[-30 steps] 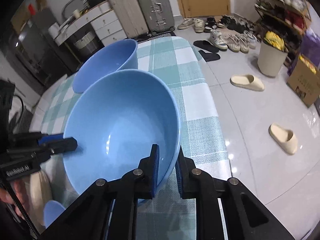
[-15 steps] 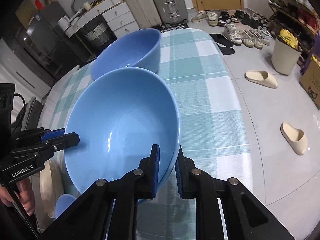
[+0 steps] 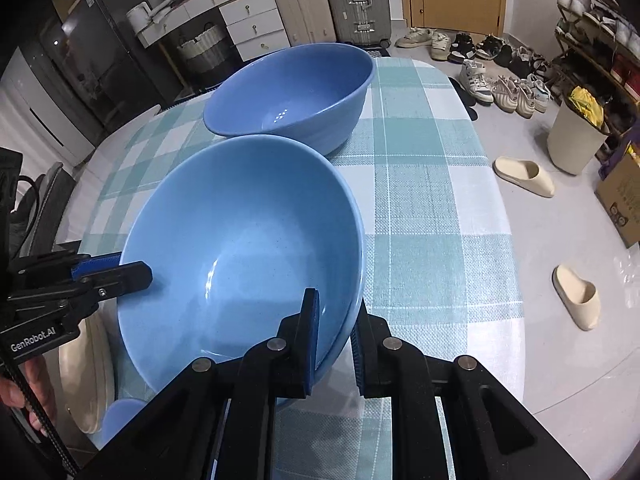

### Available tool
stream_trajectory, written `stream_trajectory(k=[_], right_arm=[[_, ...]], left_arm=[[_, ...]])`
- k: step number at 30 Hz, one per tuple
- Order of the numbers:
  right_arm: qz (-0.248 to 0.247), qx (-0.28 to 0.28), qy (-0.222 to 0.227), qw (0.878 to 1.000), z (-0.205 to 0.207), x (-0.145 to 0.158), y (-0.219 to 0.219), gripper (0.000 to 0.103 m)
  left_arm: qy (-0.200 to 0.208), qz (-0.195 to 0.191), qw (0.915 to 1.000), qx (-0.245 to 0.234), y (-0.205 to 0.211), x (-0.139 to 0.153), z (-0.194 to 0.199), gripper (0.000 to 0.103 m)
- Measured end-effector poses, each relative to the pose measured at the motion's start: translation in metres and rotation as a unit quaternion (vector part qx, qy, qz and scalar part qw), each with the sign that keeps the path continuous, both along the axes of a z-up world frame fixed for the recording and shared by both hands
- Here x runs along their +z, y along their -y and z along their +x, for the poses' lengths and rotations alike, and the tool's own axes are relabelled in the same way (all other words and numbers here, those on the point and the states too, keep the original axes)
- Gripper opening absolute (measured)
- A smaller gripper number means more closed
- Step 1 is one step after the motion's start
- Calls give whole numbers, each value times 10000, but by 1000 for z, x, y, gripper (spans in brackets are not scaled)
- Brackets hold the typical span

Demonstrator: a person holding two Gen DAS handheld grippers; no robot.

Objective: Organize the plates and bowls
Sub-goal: 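Lift and carry the light blue bowl over the placed bowl with both grippers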

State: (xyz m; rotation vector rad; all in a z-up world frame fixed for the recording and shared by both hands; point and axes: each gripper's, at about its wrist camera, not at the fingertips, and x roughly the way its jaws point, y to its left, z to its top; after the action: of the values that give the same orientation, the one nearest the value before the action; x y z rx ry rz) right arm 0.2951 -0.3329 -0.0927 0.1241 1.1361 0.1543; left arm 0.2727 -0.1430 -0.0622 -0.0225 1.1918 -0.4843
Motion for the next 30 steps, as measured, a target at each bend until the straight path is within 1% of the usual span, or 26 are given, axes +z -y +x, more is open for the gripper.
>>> stream_trajectory(k=[5,10,13,15,19,22,26,30], right_arm=[[41,-25,67,10000,2,4,1,15],[93,-99,242,9996,-4,19,3,15],[67,-153,417,9990,-11,35,2,15],[70,-242,565,9981,-16,46,0,15],[-42,-192,892,9958,-28,72,-9,15],[19,-146,951,9954,-39,84,-14,15],[-48,-99,1093,9940,-59,101,-23,15],[-70,-155,1293,9915,-83,118,-28,15]], left_arm=[[62,-83,9999,14,-4,8,-1,18],[177,-179,9997,2,-8,20,-6,18],[269,-229,9994,1,-10,31,-12,19],[371,-211,9991,-3,-12,39,-17,23],[457,-402,9981,65,-23,52,-26,23],[513,-525,9973,79,-33,62,-38,23],[671,-501,9965,67,-37,73,-57,23],[727,-589,9956,59,-42,80,-76,23]])
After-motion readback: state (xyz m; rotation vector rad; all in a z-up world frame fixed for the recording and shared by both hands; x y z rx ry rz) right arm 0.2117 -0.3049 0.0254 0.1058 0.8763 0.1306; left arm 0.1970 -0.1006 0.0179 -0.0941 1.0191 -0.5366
